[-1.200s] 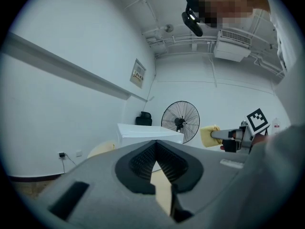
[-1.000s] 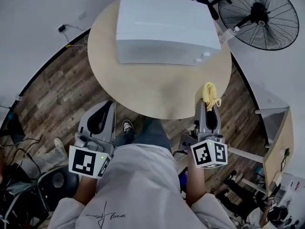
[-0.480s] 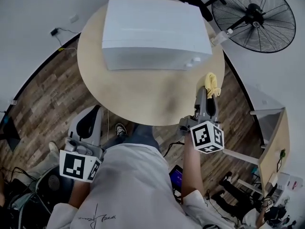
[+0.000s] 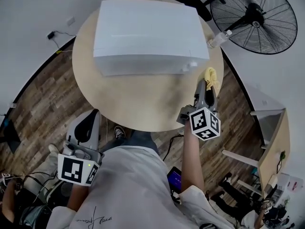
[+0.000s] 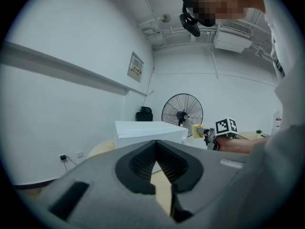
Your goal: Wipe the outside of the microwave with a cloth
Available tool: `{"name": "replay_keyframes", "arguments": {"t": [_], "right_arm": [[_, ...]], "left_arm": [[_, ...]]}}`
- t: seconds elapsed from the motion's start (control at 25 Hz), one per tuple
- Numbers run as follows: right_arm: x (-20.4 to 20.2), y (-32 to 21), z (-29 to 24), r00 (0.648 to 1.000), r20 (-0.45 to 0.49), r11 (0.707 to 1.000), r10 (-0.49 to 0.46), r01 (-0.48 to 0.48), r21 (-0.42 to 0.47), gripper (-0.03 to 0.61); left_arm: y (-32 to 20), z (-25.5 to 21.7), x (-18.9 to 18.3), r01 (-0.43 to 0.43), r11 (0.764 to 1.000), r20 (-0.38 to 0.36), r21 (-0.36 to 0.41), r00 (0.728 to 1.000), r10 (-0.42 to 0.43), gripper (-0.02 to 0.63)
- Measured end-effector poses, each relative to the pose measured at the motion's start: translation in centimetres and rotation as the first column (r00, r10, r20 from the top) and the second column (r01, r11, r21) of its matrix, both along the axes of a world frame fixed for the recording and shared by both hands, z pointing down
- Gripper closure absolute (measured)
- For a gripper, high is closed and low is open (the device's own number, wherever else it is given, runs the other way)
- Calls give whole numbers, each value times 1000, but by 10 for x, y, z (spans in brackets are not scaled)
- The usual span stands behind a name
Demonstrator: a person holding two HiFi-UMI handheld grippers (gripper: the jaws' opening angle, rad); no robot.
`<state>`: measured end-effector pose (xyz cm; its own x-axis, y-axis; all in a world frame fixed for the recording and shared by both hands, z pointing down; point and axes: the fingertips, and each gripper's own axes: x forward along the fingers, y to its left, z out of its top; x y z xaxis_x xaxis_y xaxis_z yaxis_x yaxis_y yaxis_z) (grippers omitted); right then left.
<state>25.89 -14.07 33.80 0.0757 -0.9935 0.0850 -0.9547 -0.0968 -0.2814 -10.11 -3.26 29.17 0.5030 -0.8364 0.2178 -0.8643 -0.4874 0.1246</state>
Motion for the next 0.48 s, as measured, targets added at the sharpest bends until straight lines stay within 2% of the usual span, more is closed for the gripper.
{"name": "replay_keyframes", "arguments": {"t": [0.48], "right_arm": [[24, -53, 38, 997, -42, 998, 59, -60, -27, 460]], "left_arm": [[-11, 10, -4, 28, 999, 32, -41, 999, -26, 620]]}}
